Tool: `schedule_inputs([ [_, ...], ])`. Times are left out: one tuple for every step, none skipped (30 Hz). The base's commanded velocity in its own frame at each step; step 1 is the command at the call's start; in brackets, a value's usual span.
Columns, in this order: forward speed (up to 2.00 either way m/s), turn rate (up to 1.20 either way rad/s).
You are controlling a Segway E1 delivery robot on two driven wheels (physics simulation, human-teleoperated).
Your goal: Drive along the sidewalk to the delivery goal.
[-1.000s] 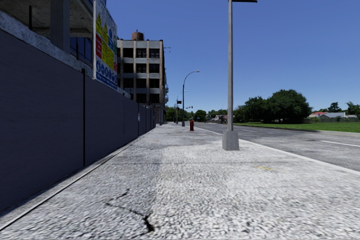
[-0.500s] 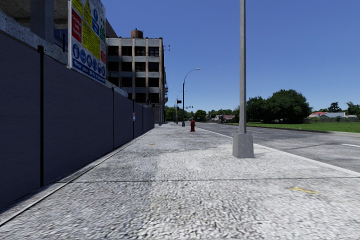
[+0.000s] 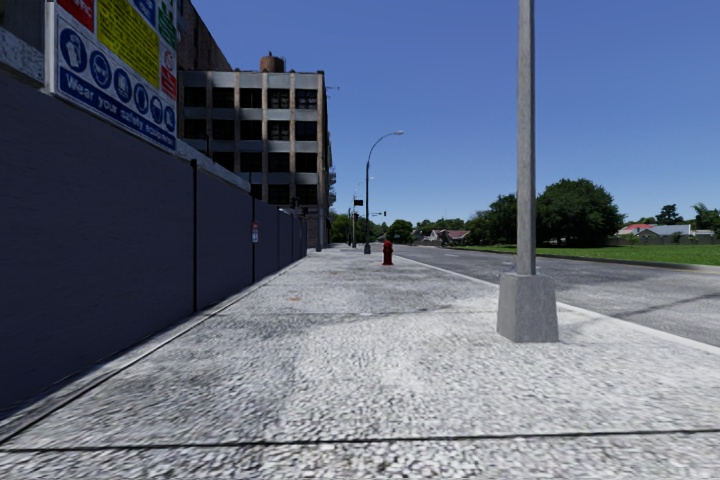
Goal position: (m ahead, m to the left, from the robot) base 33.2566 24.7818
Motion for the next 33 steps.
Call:
schedule_inputs([
  [2.00,0.00],
  [2.00,0.00],
  [2.00,0.00],
  [2.00,0.00],
  [2.00,0.00],
  [2.00,0.00],
  [2.00,0.00],
  [2.00,0.00],
  [2.00,0.00],
  [2.00,0.00],
  [2.00,0.00],
  [2.00,0.00],
  [2.00,0.00],
  [2.00,0.00],
  [2.00,0.00],
  [2.00,0.00],
  [2.00,0.00],
  [2.00,0.00],
  [2.00,0.00],
  [2.00,0.00],
  [2.00,0.00],
  [2.00,0.00],
  [2.00,0.00],
  [2.00,0.00],
  [2.00,0.00],
  [2.00,0.00],
  [2.00,0.00],
  [2.00,0.00],
  [2.00,0.00],
  [2.00,0.00],
  [2.00,0.00],
  [2.00,0.00],
  [2.00,0.00],
])
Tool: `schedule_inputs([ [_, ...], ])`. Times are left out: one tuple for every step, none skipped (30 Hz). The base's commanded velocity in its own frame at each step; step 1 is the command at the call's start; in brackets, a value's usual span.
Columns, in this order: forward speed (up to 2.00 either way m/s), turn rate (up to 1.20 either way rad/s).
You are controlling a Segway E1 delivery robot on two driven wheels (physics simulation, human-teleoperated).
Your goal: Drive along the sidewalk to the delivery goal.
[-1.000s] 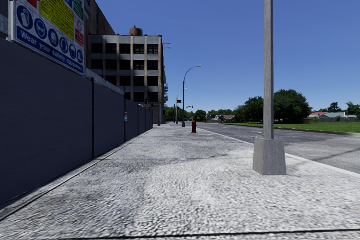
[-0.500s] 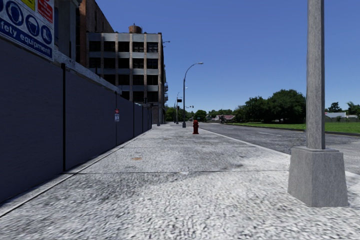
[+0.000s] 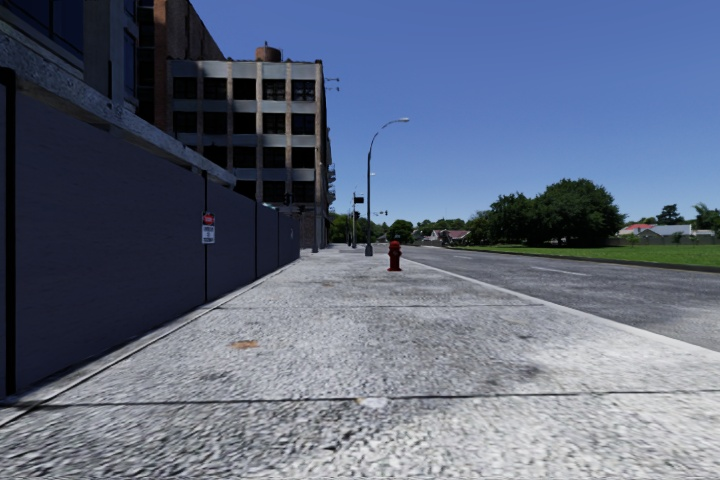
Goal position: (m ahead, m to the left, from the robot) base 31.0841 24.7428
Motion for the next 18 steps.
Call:
schedule_inputs([
  [2.00,0.00],
  [2.00,0.00],
  [2.00,0.00],
  [2.00,0.00],
  [2.00,0.00],
  [2.00,0.00],
  [2.00,0.00],
  [2.00,0.00],
  [2.00,0.00],
  [2.00,0.00],
  [2.00,0.00],
  [2.00,0.00],
  [2.00,0.00],
  [2.00,0.00],
  [2.00,0.00],
  [2.00,0.00],
  [2.00,0.00],
  [2.00,0.00],
])
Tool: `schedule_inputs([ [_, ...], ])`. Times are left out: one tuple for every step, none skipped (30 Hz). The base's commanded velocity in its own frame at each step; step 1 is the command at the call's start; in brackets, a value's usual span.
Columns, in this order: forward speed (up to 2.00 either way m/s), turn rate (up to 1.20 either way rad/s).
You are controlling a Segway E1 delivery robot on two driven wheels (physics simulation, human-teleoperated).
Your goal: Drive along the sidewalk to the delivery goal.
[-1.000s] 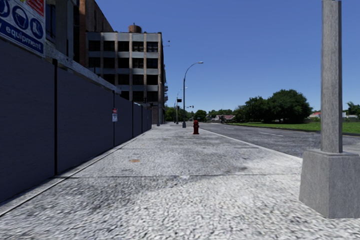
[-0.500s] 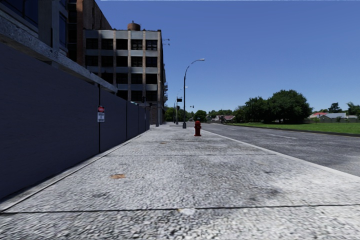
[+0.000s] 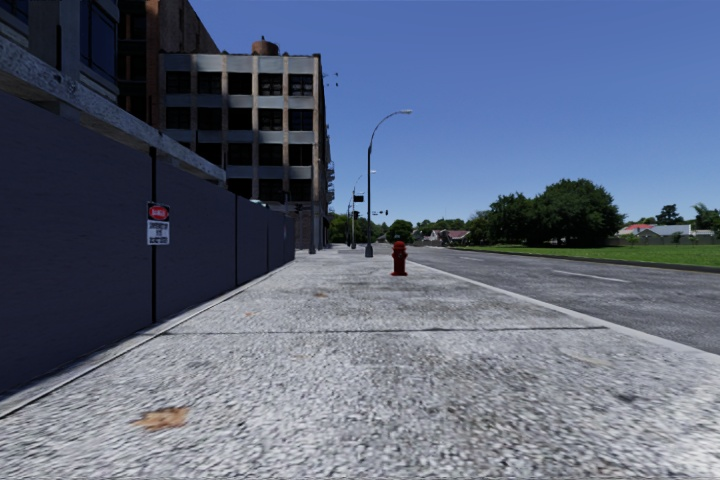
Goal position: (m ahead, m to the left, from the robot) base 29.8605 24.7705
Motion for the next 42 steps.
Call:
schedule_inputs([
  [2.00,0.00],
  [2.00,0.00],
  [2.00,0.00],
  [2.00,0.00],
  [2.00,0.00],
  [2.00,0.00],
  [2.00,0.00],
  [2.00,0.00],
  [2.00,0.00],
  [2.00,0.00],
  [2.00,0.00],
  [2.00,0.00],
  [2.00,0.00],
  [2.00,0.00],
  [2.00,0.00],
  [2.00,0.00],
  [2.00,0.00],
  [2.00,0.00],
  [2.00,0.00],
  [2.00,0.00],
  [2.00,0.00],
  [2.00,0.00],
  [2.00,0.00],
  [2.00,0.00],
  [2.00,0.00],
  [2.00,0.00],
  [2.00,0.00],
  [2.00,0.00],
  [2.00,0.00],
  [2.00,0.00],
  [2.00,0.00],
  [2.00,0.00],
  [2.00,0.00],
  [2.00,0.00],
  [2.00,0.00],
  [2.00,0.00],
  [2.00,0.00],
  [2.00,0.00],
  [2.00,0.00],
  [2.00,0.00],
  [2.00,0.00],
  [2.00,0.00],
])
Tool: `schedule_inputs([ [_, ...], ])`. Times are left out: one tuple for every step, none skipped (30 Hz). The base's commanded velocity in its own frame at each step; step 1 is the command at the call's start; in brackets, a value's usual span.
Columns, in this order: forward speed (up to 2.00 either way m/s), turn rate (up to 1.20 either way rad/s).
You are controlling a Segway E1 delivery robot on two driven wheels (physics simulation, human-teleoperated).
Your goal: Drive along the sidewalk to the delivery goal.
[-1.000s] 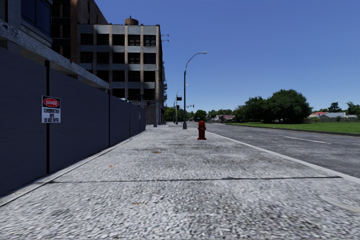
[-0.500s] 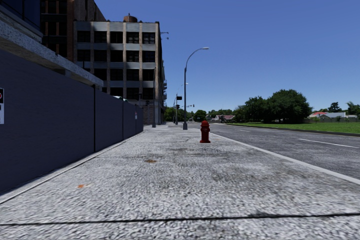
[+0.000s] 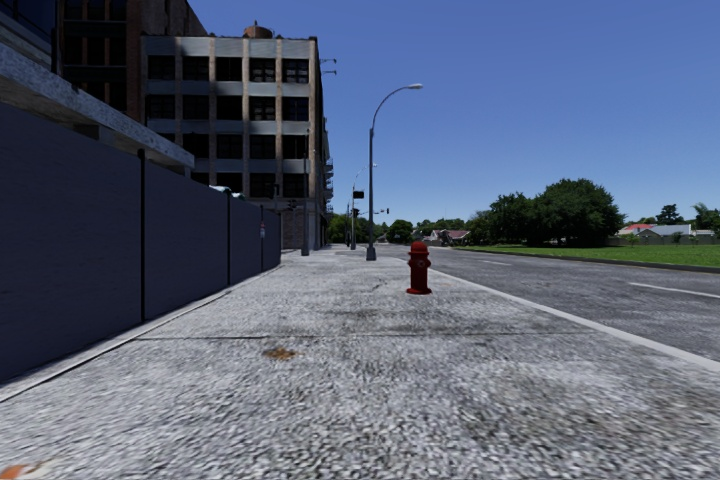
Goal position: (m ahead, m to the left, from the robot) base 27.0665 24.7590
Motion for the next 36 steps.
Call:
schedule_inputs([
  [2.00,0.00],
  [2.00,0.00],
  [2.00,0.00],
  [2.00,0.00],
  [2.00,0.00],
  [2.00,0.00],
  [2.00,0.00],
  [2.00,0.00],
  [2.00,0.00],
  [2.00,0.00],
  [2.00,0.00],
  [2.00,0.00],
  [2.00,0.00],
  [2.00,0.00],
  [2.00,0.00],
  [2.00,0.00],
  [2.00,0.00],
  [2.00,0.00],
  [2.00,0.00],
  [2.00,0.00],
  [2.00,0.00],
  [2.00,0.00],
  [2.00,0.00],
  [2.00,0.00],
  [2.00,1.20],
  [2.00,1.20],
  [2.00,1.20],
  [2.00,1.17],
  [2.00,0.16],
  [2.00,0.03],
  [2.00,0.03],
  [2.00,0.00],
  [2.00,0.00],
  [2.00,0.00],
  [2.00,0.00],
  [2.00,0.00],
])
